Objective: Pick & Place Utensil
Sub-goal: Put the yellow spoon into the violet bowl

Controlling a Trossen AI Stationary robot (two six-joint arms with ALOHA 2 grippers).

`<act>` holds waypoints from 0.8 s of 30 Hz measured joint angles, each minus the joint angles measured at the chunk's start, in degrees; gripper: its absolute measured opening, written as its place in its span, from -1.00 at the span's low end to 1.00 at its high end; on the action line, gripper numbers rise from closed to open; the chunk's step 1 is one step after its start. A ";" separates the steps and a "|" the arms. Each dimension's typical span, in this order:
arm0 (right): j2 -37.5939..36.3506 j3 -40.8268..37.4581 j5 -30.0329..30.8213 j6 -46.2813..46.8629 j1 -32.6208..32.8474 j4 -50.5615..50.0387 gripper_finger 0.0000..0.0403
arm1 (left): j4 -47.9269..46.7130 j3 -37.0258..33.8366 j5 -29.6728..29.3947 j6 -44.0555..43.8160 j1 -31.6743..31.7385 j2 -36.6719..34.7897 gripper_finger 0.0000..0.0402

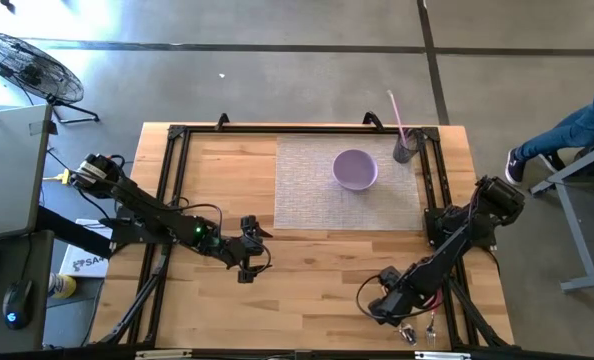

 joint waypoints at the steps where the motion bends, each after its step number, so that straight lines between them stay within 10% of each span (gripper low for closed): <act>1: 0.00 -0.02 0.44 -0.36 0.00 -0.06 -0.65 | -0.01 0.00 0.00 0.00 -0.01 -0.01 0.98; 24: 0.22 1.73 9.42 -16.24 -11.03 -14.76 -0.74 | 0.00 -0.02 -0.02 -0.02 -0.01 0.00 0.98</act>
